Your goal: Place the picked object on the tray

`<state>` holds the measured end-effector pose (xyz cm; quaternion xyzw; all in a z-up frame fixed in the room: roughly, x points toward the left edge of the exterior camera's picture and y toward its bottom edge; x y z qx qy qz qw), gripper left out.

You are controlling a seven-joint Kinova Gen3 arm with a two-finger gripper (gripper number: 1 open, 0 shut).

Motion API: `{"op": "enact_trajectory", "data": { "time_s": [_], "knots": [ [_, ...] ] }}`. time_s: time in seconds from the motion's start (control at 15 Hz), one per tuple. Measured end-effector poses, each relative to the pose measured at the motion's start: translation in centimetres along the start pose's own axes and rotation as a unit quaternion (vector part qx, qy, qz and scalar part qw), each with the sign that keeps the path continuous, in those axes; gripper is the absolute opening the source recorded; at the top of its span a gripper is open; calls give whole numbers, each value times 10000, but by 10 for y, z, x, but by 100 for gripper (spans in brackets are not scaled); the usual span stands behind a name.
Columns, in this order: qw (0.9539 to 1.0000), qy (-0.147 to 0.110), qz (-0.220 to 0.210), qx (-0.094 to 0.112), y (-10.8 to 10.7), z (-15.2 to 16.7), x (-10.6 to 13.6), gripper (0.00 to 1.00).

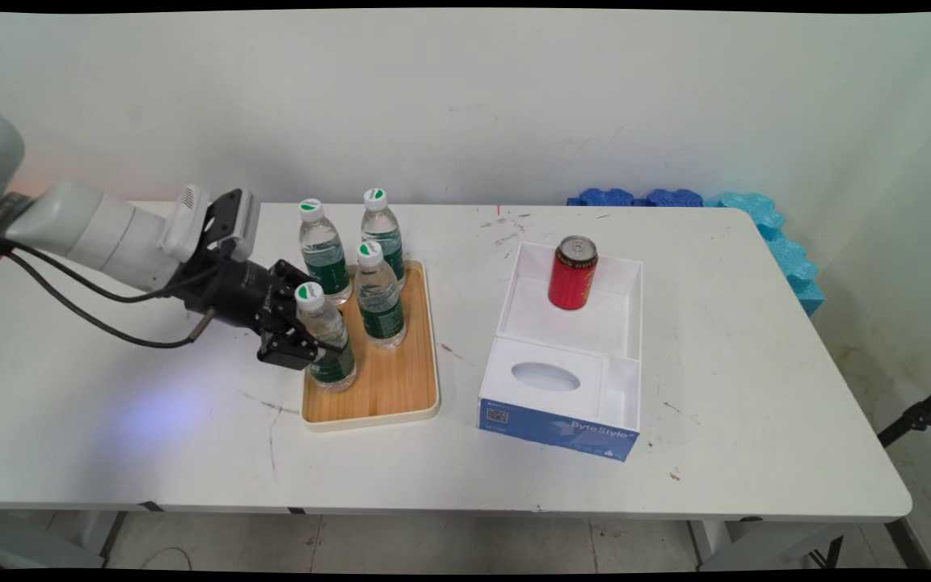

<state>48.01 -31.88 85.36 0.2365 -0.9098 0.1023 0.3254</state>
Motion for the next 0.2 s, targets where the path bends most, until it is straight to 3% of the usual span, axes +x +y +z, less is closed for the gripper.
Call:
{"op": "enact_trajectory", "data": {
  "time_s": [0.07, 0.2],
  "knots": [
    [10000, 2, -14, 4, 0, 2, -2, 100],
    [10000, 8, -41, 16, -1, 4, -5, 100]
  ]
}}
